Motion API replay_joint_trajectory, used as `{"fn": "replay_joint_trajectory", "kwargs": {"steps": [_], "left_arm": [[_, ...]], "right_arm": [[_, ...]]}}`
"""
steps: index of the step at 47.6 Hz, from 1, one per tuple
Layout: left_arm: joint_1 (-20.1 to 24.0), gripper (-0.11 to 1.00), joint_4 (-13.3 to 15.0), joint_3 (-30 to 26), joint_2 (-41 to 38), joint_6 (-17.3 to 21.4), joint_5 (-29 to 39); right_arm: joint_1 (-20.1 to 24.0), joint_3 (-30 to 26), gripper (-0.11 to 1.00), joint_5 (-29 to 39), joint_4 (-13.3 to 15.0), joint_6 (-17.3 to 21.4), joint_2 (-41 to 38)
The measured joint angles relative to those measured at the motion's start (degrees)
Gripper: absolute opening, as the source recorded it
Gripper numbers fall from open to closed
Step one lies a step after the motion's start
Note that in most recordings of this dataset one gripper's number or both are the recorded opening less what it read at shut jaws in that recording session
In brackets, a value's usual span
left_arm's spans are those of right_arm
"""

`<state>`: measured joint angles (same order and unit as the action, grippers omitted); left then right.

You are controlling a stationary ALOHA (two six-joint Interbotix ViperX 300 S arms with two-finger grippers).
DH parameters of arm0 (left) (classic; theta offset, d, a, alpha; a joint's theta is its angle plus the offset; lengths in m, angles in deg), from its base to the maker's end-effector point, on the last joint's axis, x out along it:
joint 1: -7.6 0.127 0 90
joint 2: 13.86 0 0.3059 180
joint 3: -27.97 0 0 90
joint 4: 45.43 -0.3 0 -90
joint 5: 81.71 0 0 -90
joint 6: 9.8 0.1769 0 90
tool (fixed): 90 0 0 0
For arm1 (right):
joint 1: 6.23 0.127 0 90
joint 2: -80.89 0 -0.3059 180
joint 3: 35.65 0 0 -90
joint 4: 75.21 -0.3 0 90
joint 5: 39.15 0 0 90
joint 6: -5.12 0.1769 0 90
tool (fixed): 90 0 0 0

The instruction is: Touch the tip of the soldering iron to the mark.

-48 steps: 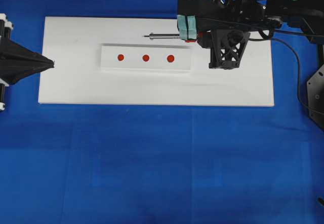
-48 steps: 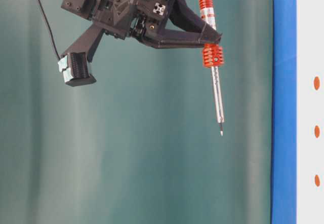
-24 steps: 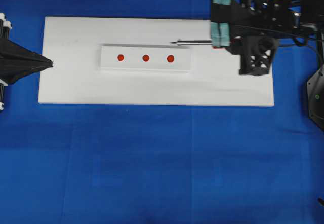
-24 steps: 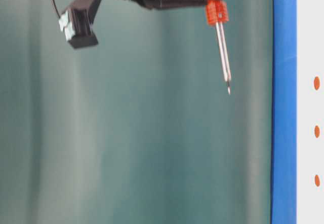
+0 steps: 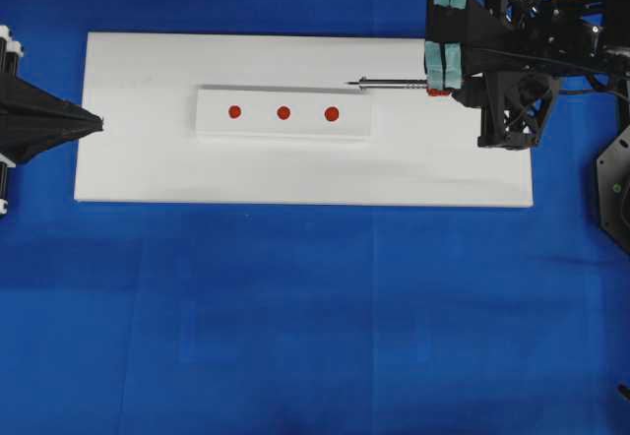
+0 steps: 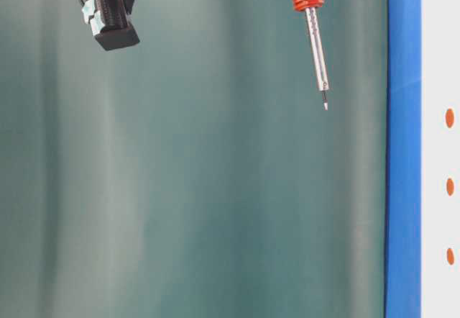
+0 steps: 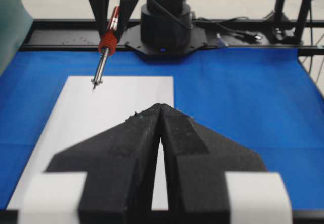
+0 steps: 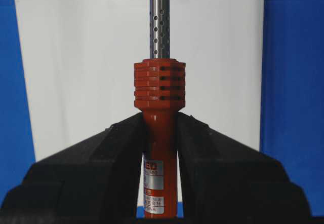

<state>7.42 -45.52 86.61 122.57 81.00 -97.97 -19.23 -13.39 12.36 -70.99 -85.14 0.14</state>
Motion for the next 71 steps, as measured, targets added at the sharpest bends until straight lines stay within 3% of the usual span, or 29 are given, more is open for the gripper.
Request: {"fn": "replay_joint_trajectory", "kwargs": {"steps": [35, 71], "left_arm": [[-0.09, 0.0, 0.0, 0.0, -0.09, 0.0, 0.0], [-0.09, 0.0, 0.0, 0.0, 0.0, 0.09, 0.26]], "right_arm": [[0.0, 0.0, 0.07, 0.0, 0.09, 0.0, -0.7], [-0.53, 0.09, 0.07, -5.98, 0.09, 0.09, -14.15]]}}
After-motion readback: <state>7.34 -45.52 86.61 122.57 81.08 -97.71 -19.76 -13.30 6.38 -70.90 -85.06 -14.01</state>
